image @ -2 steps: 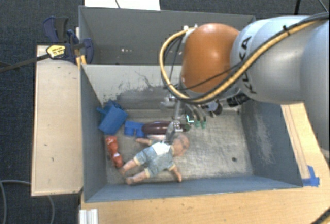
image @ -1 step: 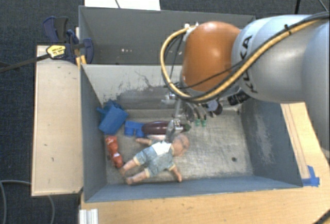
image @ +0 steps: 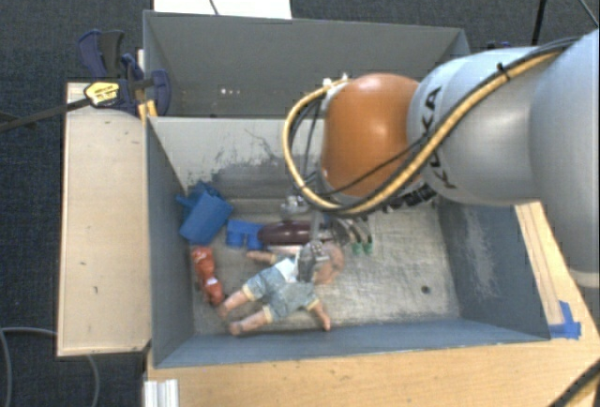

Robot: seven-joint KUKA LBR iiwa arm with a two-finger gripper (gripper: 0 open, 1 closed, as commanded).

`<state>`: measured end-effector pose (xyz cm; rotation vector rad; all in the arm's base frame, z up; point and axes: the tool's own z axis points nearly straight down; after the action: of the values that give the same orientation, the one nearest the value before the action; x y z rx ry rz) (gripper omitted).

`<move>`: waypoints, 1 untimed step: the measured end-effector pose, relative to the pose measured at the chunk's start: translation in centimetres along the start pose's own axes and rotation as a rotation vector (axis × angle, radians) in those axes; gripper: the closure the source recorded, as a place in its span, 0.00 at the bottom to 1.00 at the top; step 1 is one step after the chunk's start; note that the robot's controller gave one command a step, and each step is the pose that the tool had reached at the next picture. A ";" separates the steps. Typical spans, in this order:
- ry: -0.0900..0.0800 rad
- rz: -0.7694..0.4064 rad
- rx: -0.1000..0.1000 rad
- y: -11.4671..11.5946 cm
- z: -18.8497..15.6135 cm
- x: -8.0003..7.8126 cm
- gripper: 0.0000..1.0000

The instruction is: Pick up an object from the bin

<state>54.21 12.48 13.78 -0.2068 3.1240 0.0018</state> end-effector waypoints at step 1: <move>0.008 -0.285 -0.002 0.6 0.8 4.6 0.00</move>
Offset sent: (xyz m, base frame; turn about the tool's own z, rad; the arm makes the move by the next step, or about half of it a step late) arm -0.0365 0.0080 -0.0150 -0.2699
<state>49.58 12.45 12.90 -0.6492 3.0707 0.0020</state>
